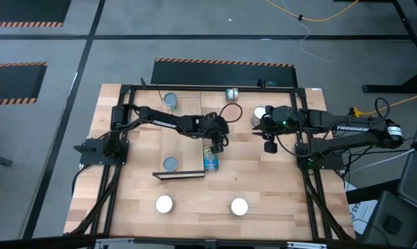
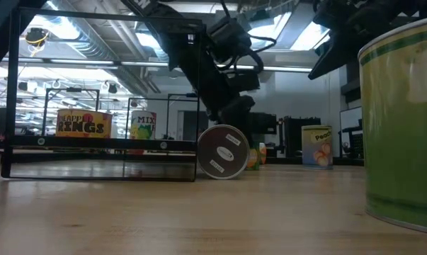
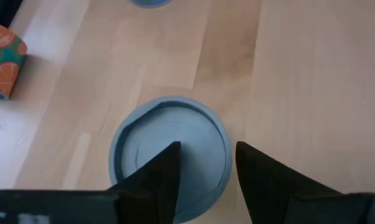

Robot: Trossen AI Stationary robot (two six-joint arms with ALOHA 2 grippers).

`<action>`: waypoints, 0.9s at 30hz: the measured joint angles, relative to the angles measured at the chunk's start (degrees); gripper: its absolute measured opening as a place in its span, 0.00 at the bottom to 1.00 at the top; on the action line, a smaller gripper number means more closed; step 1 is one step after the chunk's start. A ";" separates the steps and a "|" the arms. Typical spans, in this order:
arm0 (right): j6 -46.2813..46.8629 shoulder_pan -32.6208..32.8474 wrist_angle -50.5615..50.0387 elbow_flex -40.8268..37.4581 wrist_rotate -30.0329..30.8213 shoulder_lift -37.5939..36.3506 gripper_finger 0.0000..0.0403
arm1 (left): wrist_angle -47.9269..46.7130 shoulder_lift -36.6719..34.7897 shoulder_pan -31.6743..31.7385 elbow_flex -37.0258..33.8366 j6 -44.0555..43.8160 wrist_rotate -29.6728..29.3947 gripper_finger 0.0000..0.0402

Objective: Pick and place cans onto a shelf
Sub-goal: Put the small canned peaches on the shelf

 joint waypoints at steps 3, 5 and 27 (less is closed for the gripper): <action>0.00 0.00 0.00 0.00 -0.01 0.00 0.21 | -0.60 0.06 -0.01 0.05 0.03 -0.06 0.36; 0.00 0.00 0.00 0.00 -0.01 0.00 0.21 | -1.09 0.04 -0.02 0.07 0.04 -0.09 0.36; 0.00 0.00 0.00 0.00 -0.01 0.00 0.21 | -1.58 -0.22 -0.02 0.07 0.07 3.12 0.02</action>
